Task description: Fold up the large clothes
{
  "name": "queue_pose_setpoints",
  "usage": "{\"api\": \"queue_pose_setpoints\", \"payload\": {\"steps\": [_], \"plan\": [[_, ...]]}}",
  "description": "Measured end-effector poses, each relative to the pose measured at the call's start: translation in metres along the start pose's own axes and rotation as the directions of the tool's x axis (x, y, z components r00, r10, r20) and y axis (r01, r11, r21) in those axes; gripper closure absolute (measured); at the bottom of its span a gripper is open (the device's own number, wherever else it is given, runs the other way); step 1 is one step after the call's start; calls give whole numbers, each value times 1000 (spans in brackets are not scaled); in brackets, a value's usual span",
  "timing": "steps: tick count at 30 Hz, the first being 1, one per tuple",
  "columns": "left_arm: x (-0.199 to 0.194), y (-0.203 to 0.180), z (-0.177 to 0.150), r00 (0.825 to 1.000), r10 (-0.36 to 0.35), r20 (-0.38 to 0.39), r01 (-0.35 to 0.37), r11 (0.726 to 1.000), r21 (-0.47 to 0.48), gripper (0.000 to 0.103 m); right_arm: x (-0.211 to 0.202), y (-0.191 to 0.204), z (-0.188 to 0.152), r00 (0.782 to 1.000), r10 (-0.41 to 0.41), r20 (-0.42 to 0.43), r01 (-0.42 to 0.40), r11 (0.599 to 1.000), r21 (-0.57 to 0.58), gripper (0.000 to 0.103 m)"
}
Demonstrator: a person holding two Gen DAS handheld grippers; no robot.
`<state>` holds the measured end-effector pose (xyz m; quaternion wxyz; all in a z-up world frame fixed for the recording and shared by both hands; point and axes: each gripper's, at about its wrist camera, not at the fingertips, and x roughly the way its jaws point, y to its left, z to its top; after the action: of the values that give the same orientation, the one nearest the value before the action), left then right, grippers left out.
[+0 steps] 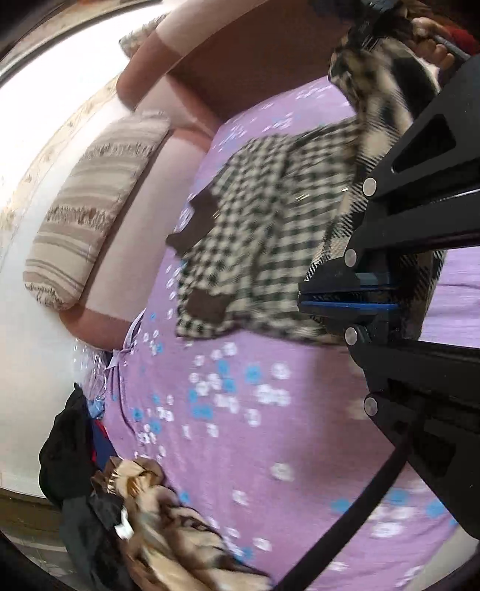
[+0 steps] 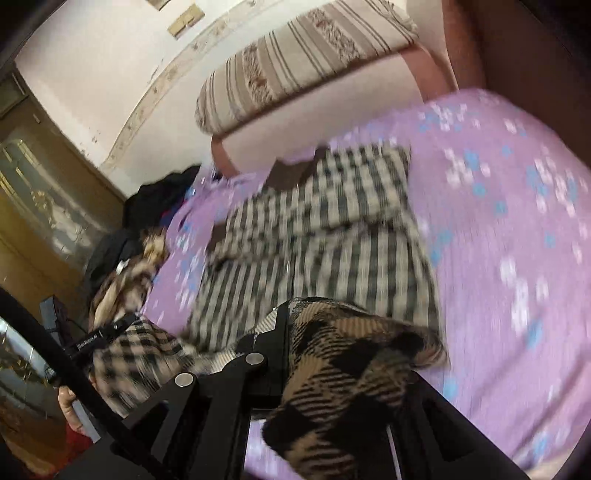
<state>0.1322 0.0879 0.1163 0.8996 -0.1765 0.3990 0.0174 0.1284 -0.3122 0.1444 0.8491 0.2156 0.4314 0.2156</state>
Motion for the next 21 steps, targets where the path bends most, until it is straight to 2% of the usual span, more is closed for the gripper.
{"api": "queue_pose_setpoints", "payload": {"steps": [3,8,13,17,20,21], "plan": [[35,2,34,999,40,-6,-40,999,-22,100,25,3,40,999,-20,35,20,1000,1,96],[97,0,86,988,151,-12,-151,988,-13,100,80,-4,97,991,-106,78,106,994,5,96],[154,4,116,976,213,-55,-214,977,-8,100,135,-31,133,985,-165,53,163,985,51,96],[178,8,122,975,209,-76,-209,978,1,99,170,-62,147,992,-126,-7,126,984,130,93],[183,18,132,988,137,-69,-140,989,-40,97,180,-78,157,998,-60,-15,61,982,177,92],[184,23,136,992,108,-67,-113,991,-68,92,182,-82,159,999,-35,-16,37,981,191,92]]}}
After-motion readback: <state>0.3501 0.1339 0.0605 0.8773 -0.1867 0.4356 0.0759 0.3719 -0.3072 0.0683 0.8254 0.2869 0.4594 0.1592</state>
